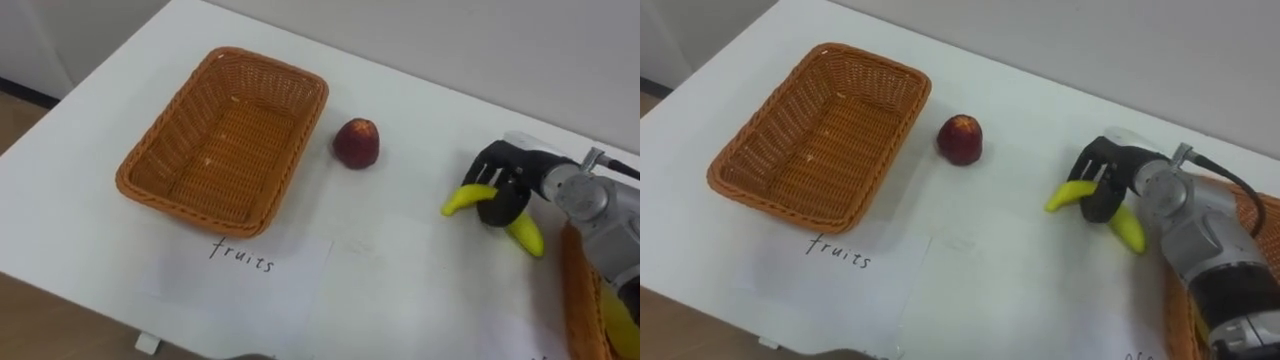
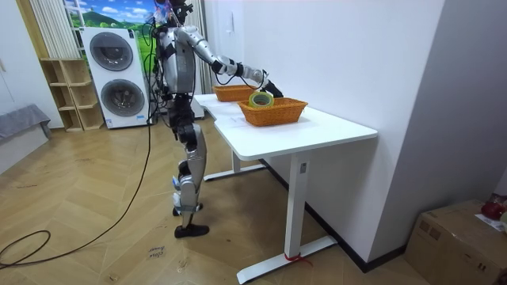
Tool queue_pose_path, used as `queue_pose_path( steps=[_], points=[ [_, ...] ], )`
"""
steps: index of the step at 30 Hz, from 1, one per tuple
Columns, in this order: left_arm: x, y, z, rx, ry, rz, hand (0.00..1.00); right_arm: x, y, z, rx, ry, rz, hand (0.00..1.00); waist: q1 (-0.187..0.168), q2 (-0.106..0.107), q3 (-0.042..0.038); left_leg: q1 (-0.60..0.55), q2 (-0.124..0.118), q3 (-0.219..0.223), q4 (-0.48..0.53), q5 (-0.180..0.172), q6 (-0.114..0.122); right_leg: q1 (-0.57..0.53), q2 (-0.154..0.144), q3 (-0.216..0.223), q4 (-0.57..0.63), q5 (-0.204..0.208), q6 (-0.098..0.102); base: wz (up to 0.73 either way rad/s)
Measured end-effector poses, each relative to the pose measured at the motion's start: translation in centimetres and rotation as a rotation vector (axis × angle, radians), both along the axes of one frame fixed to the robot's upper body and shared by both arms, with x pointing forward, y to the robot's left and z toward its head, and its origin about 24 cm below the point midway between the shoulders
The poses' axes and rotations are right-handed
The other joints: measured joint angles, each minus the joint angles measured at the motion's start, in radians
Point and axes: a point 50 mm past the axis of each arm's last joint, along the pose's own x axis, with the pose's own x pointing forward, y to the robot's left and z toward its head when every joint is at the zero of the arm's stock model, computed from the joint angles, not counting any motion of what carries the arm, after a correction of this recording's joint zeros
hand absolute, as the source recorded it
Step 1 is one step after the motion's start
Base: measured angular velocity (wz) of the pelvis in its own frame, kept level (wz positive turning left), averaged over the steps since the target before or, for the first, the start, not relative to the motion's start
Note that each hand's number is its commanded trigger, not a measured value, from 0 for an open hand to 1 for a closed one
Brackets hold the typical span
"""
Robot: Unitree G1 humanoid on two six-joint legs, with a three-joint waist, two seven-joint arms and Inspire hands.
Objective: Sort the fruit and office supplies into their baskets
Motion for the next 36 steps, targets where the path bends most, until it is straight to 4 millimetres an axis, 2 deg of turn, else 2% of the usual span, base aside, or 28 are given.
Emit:
queue_pose_path(
  steps=[8,15,22,27,36],
  points=[
    [0.0,0.0,0.1,0.022,-0.011,0.002,0.00,-0.1,0.5,0.1,0.030,0.014,0.026,1.00,-0.014,-0.006,-0.0046,-0.002,0.001,0.003,-0.001,0.000,0.000,-0.008,0.000,0.008,0.003,0.000,0.000,-0.02],
    [-0.4,0.1,0.4,0.070,-0.056,0.002,0.00,0.0,1.4,0.9,0.027,-0.024,0.066,1.00,-0.033,-0.006,-0.0050,-0.005,0.000,0.003,-0.002,0.000,0.000,-0.009,0.000,0.010,0.002,0.000,0.000,0.00],
    [-0.4,0.2,0.6,0.089,-0.077,0.005,0.00,0.1,2.9,2.5,0.038,-0.121,0.130,1.00,-0.051,-0.006,-0.0052,0.000,0.001,-0.002,-0.003,0.000,0.000,-0.002,0.000,0.009,0.001,0.000,0.000,0.02],
    [-1.2,0.4,0.5,0.096,-0.061,0.020,0.00,0.2,4.1,4.7,0.069,-0.241,0.173,1.00,-0.077,-0.001,-0.0054,0.013,0.000,-0.004,-0.003,0.000,0.000,0.014,0.000,0.009,-0.002,0.000,0.000,0.03],
    [-2.3,0.3,0.3,0.089,-0.033,0.026,0.00,0.2,4.6,6.5,0.134,-0.357,0.185,1.00,-0.086,0.010,-0.0039,0.051,0.000,-0.001,-0.016,0.001,0.000,0.047,0.000,0.011,-0.001,0.000,0.000,-0.01]
  ],
)
